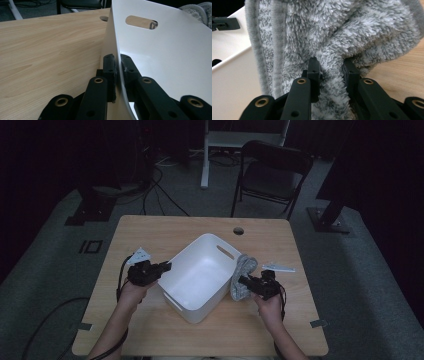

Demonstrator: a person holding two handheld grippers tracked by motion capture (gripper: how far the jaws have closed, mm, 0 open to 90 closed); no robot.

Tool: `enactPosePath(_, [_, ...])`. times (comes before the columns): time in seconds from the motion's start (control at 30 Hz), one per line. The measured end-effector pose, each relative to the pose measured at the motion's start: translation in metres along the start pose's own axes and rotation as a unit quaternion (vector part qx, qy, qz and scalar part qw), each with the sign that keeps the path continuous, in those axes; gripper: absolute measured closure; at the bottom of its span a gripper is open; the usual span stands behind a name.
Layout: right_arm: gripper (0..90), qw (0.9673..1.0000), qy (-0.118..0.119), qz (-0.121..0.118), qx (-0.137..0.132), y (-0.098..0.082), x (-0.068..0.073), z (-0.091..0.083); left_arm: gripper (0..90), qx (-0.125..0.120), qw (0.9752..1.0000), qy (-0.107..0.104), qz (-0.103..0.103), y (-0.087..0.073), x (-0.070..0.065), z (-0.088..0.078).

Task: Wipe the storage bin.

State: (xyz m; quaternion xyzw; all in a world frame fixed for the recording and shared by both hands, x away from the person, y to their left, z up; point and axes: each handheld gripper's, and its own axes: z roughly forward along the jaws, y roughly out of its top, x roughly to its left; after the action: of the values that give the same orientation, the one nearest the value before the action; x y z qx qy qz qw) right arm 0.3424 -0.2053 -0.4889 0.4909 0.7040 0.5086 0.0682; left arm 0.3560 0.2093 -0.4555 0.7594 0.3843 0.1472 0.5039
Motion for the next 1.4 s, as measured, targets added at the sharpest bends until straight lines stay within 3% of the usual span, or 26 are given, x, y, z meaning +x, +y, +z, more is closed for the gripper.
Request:
enactPosePath(0.53, [73.3,0.9998,-0.002,0.012,0.018,-0.007,-0.004,0.008,84.0,0.0,1.0,0.0,-0.001,0.001,0.0,0.001])
enactPosePath(0.87, [73.3,0.9967,-0.015,0.029,0.074,-0.022,-0.017,0.029,84.0,0.001,1.0,0.004,0.002,0.001,-0.001,0.002])
enactPosePath(1.0, [73.2,0.9957,-0.014,0.04,0.082,-0.025,-0.019,0.032,84.0,0.001,1.0,0.005,0.001,0.001,-0.002,0.002])
enactPosePath(1.13, [73.2,0.9964,-0.013,0.041,0.073,-0.023,-0.017,0.025,84.0,0.003,1.0,0.007,0.003,0.002,-0.002,0.002])
enactPosePath(1.3, [73.2,0.9994,-0.009,0.025,0.02,-0.005,-0.007,-0.003,83.9,0.002,1.0,0.007,0.001,0.001,-0.002,0.002])
enactPosePath(1.4, [73.2,0.9995,0.003,0.029,-0.014,0.005,-0.004,-0.021,84.0,0.001,1.0,0.006,0.0,0.001,-0.001,0.002])
